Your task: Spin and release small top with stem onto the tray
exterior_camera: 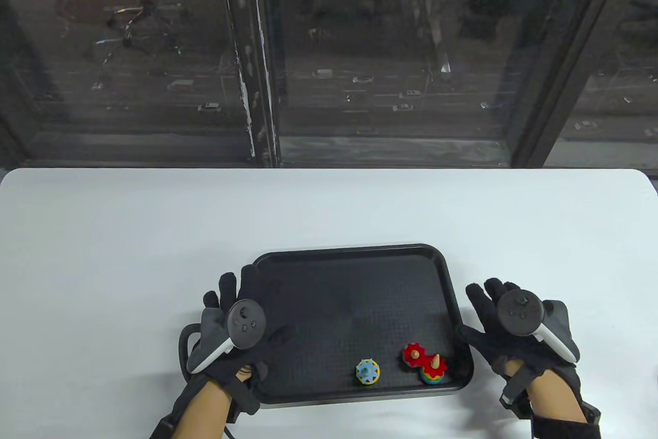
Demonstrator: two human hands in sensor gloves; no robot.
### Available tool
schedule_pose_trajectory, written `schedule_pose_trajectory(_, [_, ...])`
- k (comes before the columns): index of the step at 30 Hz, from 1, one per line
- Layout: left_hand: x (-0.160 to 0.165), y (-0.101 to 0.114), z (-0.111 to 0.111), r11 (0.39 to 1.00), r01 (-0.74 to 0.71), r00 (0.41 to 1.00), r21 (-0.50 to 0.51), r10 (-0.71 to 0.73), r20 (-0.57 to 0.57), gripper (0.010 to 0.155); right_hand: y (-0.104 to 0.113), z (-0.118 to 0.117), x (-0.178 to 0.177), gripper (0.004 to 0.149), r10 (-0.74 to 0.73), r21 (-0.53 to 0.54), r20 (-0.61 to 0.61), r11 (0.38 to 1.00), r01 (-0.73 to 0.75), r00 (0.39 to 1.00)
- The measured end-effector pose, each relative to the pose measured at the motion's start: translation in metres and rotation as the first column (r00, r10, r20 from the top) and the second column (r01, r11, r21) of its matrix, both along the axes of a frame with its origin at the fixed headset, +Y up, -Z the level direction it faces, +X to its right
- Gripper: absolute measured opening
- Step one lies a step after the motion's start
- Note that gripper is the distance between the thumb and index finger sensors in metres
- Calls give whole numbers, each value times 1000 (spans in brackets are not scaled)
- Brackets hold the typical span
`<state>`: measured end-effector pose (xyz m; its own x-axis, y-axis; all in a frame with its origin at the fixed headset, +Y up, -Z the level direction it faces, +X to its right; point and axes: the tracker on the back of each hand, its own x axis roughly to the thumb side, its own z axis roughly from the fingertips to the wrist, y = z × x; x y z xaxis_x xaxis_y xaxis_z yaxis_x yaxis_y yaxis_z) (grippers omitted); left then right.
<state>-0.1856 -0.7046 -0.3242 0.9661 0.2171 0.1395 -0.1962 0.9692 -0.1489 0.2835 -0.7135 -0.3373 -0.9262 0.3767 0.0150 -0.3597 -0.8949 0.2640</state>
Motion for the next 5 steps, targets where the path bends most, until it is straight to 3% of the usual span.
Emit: schedule_pose_trajectory(5, [8,-2,3,998,58,998,12,-58,27,88,-3,0,-9,85,-83,-98,-86,992,74,993])
